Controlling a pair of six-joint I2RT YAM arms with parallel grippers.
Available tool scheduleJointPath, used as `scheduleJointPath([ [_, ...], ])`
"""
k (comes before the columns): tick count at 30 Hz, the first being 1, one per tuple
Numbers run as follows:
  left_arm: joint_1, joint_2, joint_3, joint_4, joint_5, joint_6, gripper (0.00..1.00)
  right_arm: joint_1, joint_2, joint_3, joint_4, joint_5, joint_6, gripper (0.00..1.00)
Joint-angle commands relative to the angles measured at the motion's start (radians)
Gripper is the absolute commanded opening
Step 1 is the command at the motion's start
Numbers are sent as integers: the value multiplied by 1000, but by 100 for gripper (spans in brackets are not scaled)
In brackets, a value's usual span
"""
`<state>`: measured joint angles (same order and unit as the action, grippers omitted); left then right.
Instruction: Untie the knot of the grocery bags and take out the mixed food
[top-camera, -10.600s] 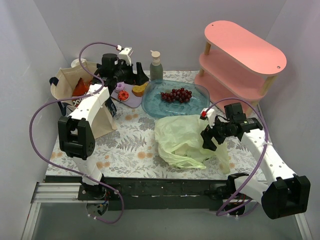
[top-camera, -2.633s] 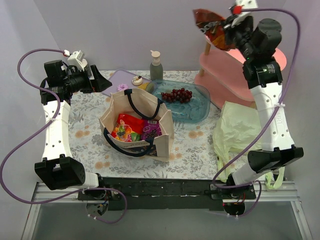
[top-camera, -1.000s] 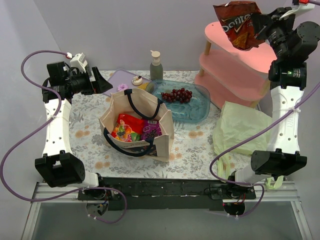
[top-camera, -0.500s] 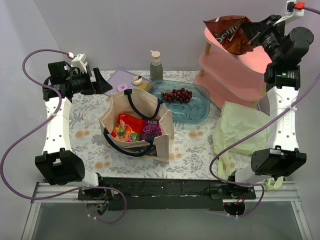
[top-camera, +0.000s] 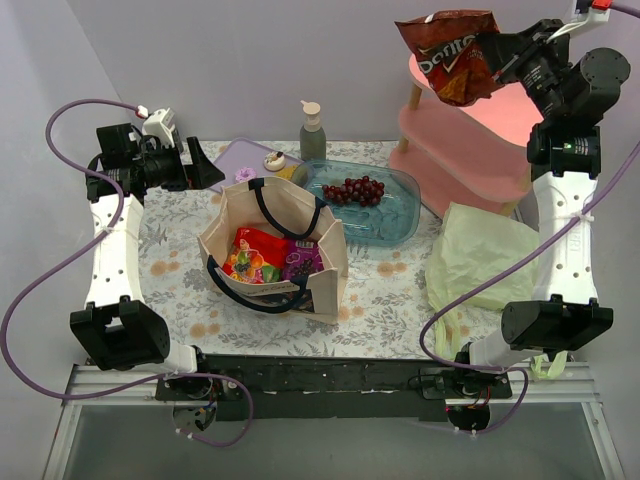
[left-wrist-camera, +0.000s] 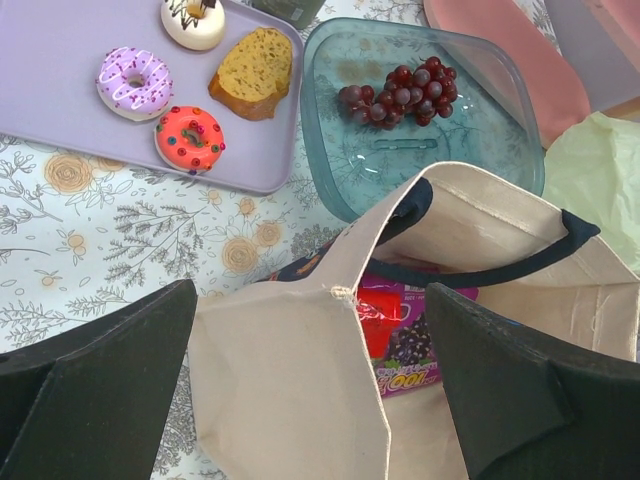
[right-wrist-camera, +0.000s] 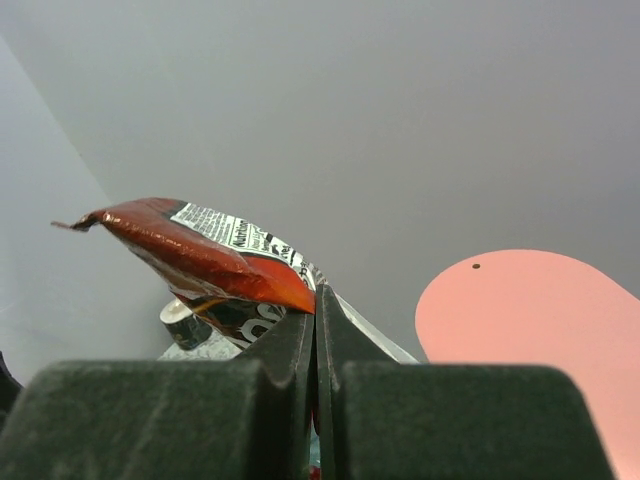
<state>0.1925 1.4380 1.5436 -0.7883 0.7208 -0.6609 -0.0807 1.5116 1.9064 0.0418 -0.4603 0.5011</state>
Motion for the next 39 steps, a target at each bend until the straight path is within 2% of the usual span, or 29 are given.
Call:
scheduleJointPath([
  [1, -7, -21, -4, 9, 6, 6, 98, 12, -48, -7, 67, 0, 16, 1],
  [12, -11, -22, -17, 12, 0, 10, 98, 13, -47, -156, 81, 54, -39, 1],
  [20, -19, -48, -83, 27, 2, 6, 98, -16, 42, -81, 102, 98, -84, 1],
  [24, -18, -57, -105, 23, 2, 15, 98, -34, 73, -55, 113, 179, -101, 1],
  [39, -16, -51, -111, 15, -1, 23, 98, -151, 116, -176, 70, 328, -87, 1],
])
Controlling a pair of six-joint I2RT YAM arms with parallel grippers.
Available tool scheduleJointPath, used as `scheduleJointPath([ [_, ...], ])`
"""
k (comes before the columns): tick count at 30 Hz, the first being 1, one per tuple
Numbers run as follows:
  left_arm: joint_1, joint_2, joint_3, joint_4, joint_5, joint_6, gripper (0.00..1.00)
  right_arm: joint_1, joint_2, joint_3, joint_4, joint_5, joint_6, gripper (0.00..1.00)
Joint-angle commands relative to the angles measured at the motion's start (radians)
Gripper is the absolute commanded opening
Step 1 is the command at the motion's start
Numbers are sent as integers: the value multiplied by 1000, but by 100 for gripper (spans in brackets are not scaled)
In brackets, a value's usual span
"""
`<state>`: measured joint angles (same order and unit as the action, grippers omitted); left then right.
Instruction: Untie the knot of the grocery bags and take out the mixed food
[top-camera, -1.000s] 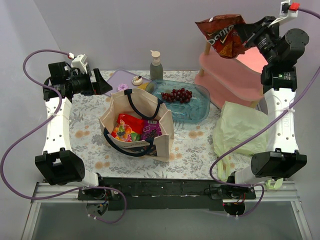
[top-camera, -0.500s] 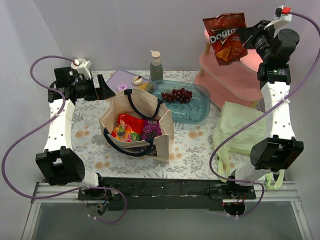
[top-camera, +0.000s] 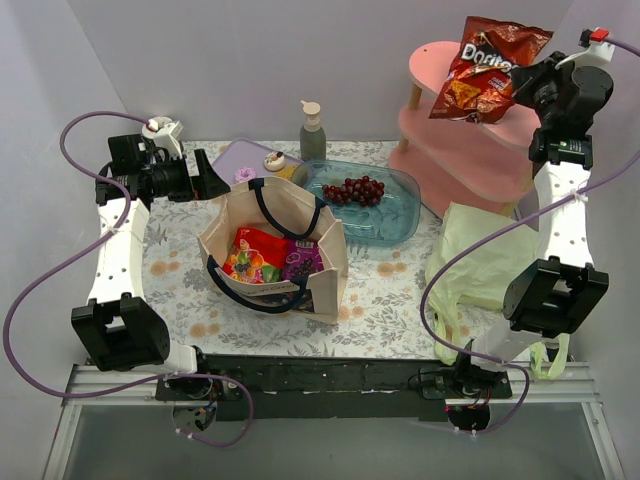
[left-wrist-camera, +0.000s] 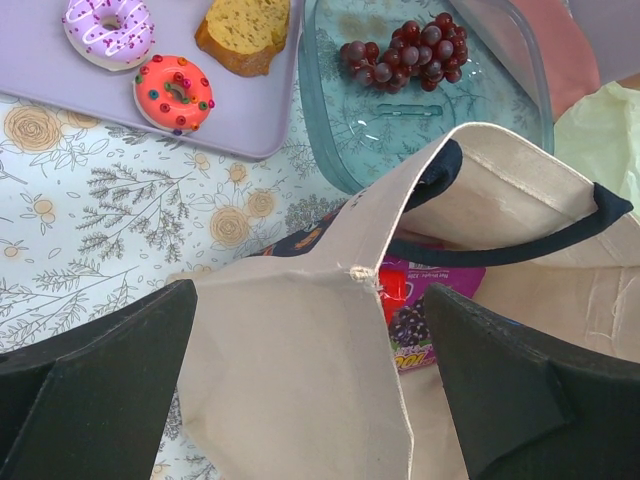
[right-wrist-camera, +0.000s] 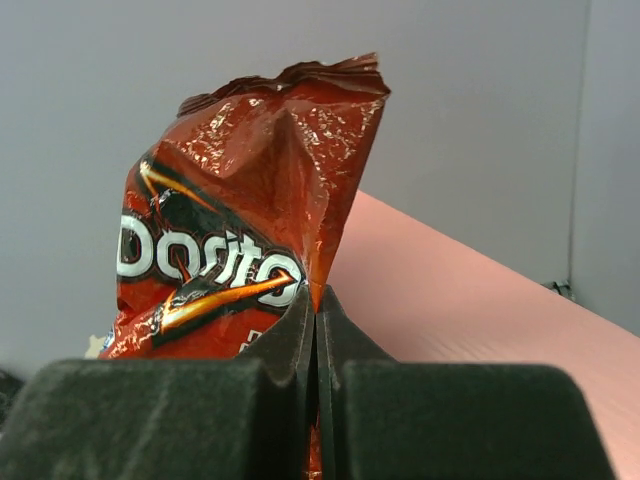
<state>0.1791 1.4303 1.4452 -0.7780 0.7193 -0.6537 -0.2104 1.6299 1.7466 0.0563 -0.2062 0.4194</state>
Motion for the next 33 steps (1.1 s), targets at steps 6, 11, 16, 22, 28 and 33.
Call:
scheduleJointPath([
  [6, -6, -41, -29, 14, 8, 12, 98, -20, -25, -56, 30, 120, -24, 1],
  [11, -3, -39, -37, 28, 20, 11, 98, -27, -93, -108, -15, 188, -8, 66],
  [16, -4, -50, -39, 60, 40, 0, 98, -30, -183, -153, 7, 166, -17, 86],
  [22, -4, -50, -23, 111, 136, 11, 98, -29, -294, -170, 36, 65, -102, 98],
  [28, -4, -33, -28, 56, 163, 86, 98, 155, -373, -193, 16, -219, -249, 89],
  [33, -6, -42, -37, 54, 152, 92, 98, 625, -340, -167, -171, -315, -608, 73],
])
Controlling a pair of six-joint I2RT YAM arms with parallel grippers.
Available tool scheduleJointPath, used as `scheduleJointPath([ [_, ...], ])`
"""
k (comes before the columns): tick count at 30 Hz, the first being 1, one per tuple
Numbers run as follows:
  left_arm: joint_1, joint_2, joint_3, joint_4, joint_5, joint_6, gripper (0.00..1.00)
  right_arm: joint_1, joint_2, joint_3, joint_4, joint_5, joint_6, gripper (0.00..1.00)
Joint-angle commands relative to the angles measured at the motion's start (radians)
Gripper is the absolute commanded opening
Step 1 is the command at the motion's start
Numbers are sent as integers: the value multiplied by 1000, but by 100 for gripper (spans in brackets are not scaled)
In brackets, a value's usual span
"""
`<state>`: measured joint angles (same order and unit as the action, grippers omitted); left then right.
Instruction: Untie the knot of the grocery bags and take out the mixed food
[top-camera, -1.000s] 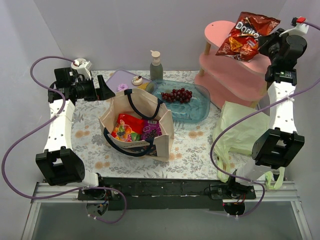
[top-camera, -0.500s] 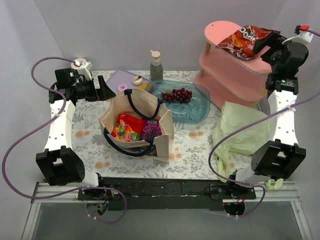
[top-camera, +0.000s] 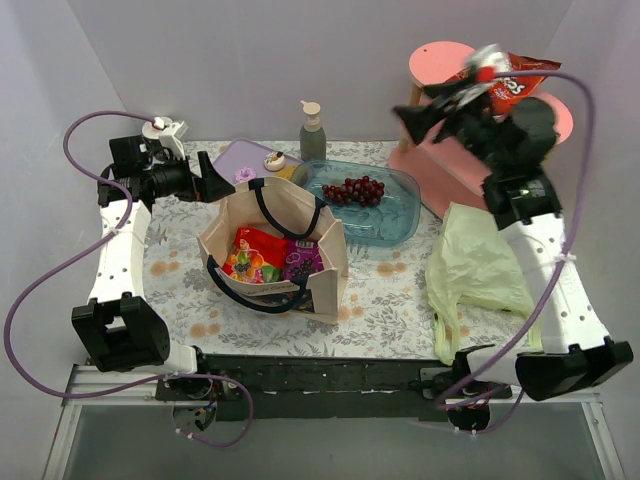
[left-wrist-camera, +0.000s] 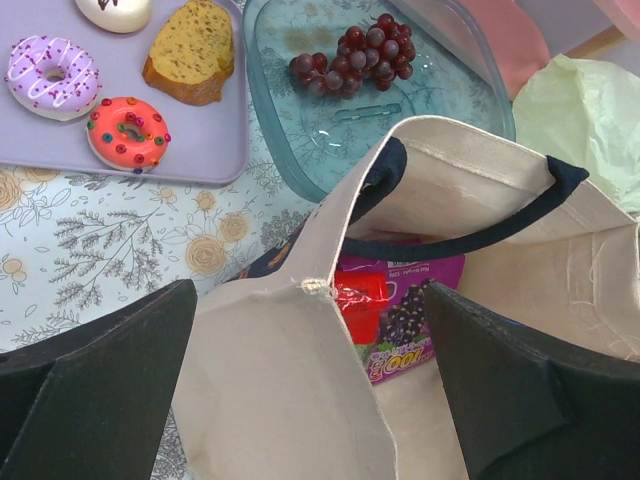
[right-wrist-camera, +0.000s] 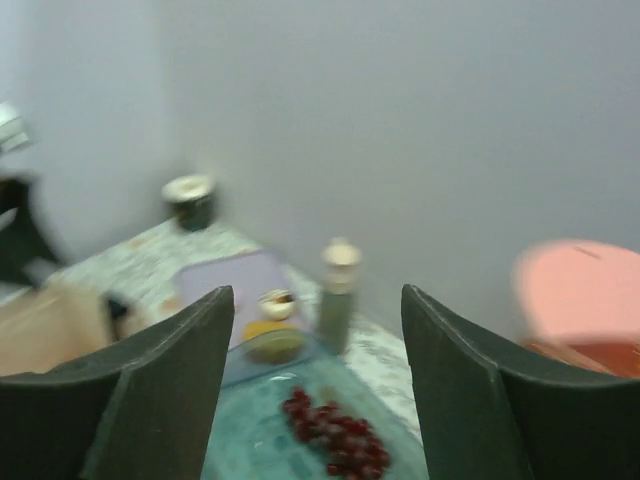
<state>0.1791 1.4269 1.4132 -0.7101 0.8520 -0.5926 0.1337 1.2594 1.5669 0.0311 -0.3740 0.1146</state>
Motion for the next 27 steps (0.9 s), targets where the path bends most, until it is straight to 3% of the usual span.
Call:
scheduleJointPath([
  [1, -7, -43, -8, -14, 10, 31, 98, 347, 44, 24, -189, -151, -366, 71],
  [2, -7, -46, -10, -11, -5, 25, 98, 472, 61, 31, -222, -128, -415, 68],
  [5, -12, -63, -13, -37, -45, 11, 98, 651, 126, 27, -252, -95, -510, 63],
  [11, -38, -120, -77, -167, -45, 120, 98, 910, 296, -2, -330, -69, -700, 49],
  [14, -38, -160, -97, -250, -56, 204, 98, 1004, 334, -94, -358, -45, -818, 48],
  [18, -40, -244, -158, -370, -149, 371, 97, 1061, 360, -182, -336, -5, -791, 57],
  [20, -39, -279, -203, -474, -192, 512, 87, 1086, 364, -232, -280, -3, -680, 58],
  [23, -40, -290, -241, -575, -249, 586, 81, 1104, 373, -289, -200, 29, -554, 64],
  [27, -40, -275, -275, -594, -261, 633, 79, 1089, 414, -257, -140, 156, -539, 64],
])
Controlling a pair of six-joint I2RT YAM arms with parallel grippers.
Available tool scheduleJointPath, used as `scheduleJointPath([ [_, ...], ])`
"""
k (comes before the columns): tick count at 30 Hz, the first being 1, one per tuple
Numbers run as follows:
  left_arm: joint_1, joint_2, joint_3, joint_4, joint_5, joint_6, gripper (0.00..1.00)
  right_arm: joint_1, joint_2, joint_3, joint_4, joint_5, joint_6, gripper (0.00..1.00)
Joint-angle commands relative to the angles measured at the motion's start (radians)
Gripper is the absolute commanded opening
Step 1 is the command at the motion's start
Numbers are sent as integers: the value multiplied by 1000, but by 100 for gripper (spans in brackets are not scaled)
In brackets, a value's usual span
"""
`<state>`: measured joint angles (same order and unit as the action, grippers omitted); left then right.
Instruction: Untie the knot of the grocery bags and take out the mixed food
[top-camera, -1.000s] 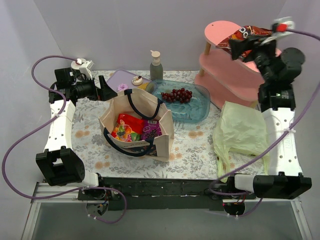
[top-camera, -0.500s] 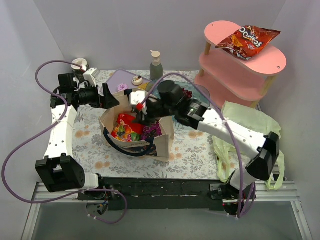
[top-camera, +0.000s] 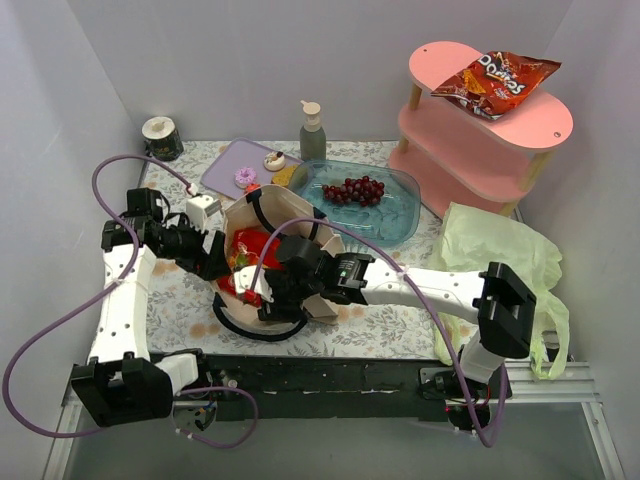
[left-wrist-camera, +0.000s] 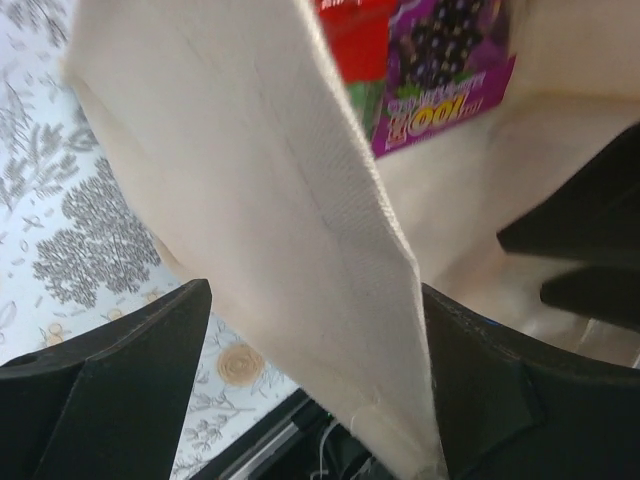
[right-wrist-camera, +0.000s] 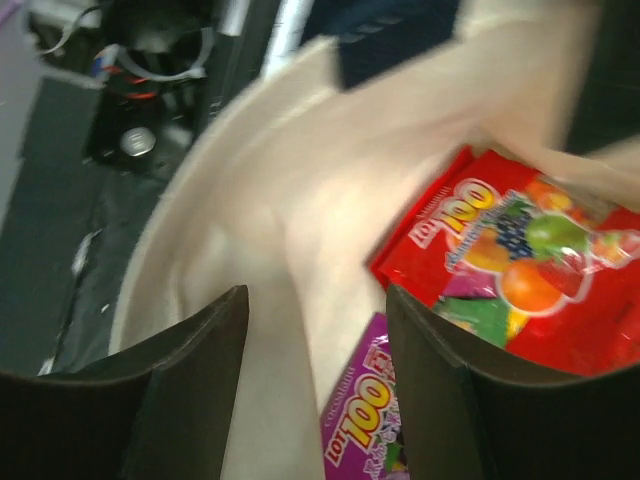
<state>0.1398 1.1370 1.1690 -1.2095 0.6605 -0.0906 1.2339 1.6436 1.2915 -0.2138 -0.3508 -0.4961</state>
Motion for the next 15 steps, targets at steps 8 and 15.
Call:
scheduleJointPath([
  [8, 1, 58, -19, -22, -39, 49, 79, -149, 139, 134, 139, 297, 39, 60],
  [15, 1, 46, -40, -9, -45, 42, 82, -226, 266, 207, 146, 294, 51, 74],
])
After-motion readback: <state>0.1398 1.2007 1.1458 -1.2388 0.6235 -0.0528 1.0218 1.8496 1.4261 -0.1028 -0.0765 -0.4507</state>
